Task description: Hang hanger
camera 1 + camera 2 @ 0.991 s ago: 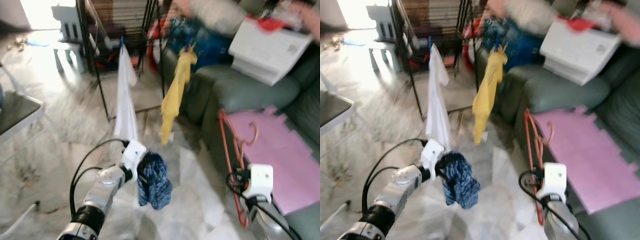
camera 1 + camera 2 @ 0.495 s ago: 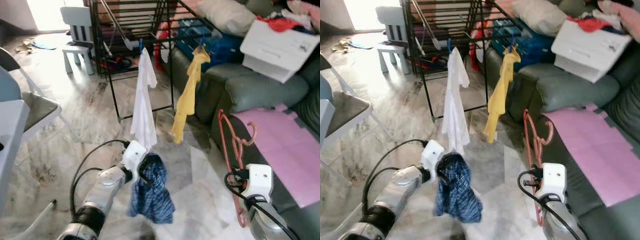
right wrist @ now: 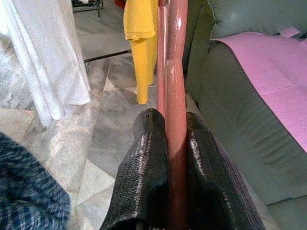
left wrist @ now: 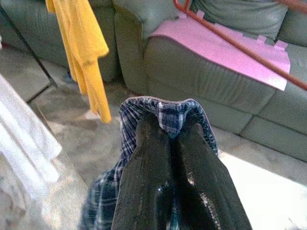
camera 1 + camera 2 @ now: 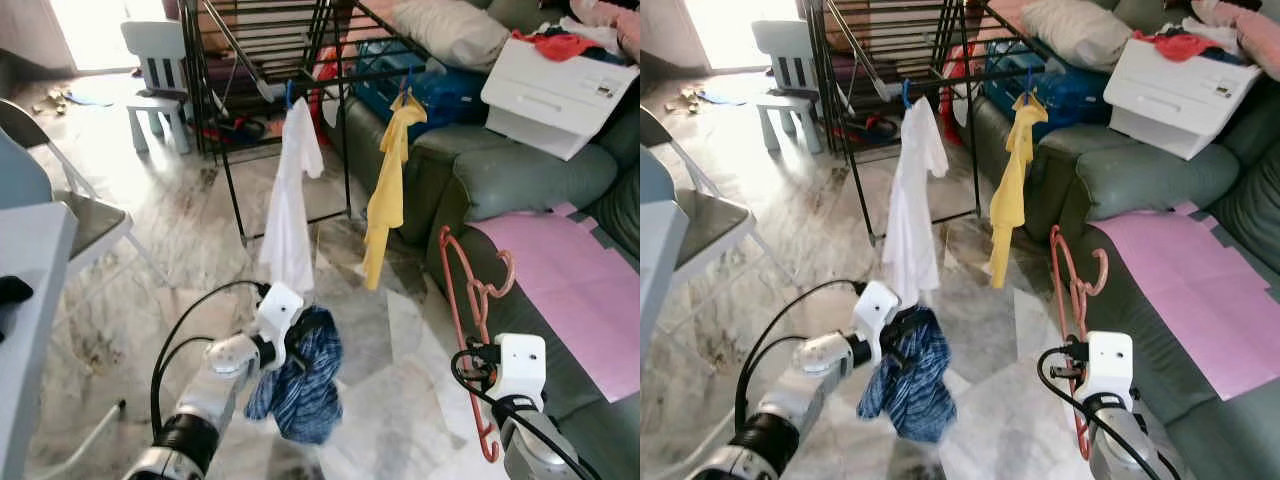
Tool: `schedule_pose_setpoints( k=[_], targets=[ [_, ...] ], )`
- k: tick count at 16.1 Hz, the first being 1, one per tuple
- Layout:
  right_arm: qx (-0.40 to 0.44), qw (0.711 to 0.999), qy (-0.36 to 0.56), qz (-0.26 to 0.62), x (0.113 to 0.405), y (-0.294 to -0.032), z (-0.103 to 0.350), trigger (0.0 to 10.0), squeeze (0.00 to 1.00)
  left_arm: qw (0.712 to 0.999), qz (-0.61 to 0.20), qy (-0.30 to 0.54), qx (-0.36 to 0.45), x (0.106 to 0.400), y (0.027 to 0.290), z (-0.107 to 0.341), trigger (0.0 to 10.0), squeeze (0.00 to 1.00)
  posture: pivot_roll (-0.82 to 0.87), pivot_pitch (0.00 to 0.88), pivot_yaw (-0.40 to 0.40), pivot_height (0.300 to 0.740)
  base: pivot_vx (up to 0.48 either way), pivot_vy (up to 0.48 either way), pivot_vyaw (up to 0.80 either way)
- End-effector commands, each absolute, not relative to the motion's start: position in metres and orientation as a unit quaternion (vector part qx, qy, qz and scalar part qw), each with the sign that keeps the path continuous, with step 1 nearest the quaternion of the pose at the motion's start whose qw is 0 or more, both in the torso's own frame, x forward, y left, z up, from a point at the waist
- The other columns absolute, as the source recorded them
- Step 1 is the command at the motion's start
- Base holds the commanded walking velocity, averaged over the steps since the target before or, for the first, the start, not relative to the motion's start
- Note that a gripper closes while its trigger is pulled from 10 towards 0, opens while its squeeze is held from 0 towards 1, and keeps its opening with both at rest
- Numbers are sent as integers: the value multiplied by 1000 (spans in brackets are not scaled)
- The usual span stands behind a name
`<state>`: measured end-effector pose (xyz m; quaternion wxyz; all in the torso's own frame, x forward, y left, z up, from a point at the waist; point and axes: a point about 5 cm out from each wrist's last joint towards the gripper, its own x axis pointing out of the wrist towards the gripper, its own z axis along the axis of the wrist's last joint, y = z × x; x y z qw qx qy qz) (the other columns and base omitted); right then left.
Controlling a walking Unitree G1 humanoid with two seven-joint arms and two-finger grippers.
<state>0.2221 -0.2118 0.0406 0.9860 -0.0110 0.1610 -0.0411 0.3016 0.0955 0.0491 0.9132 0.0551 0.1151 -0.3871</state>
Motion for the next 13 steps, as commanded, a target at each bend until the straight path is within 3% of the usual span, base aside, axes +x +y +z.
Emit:
schedule_pose_setpoints(
  k=[1, 4, 5, 10, 13],
  targets=[
    [-16, 987, 155, -41, 223, -215, 44, 10000, 0, 916, -387, 76, 72, 314, 100, 66, 10000, 0, 65, 0, -47, 740, 0, 0, 0],
    [-41, 986, 163, -10, 219, -218, 46, 10000, 0, 904, -402, 45, 141, 328, 106, 83, 10000, 0, 61, 0, -48, 740, 0, 0, 0],
    [-51, 988, 143, 29, 220, -219, 63, 10000, 0, 848, -457, -2, 266, 338, 110, 105, 10000, 0, 48, 0, -47, 740, 0, 0, 0],
    [-106, 974, 141, 144, 213, -219, 84, 10000, 0, 742, -468, -57, 477, 353, 116, 131, 10000, 0, 29, 0, -29, 740, 0, 0, 0],
    [-120, 959, 162, 201, 200, -219, 90, 10000, 0, 741, -443, -71, 499, 358, 118, 133, 10000, 0, 23, 0, -24, 740, 0, 0, 0]
  ],
)
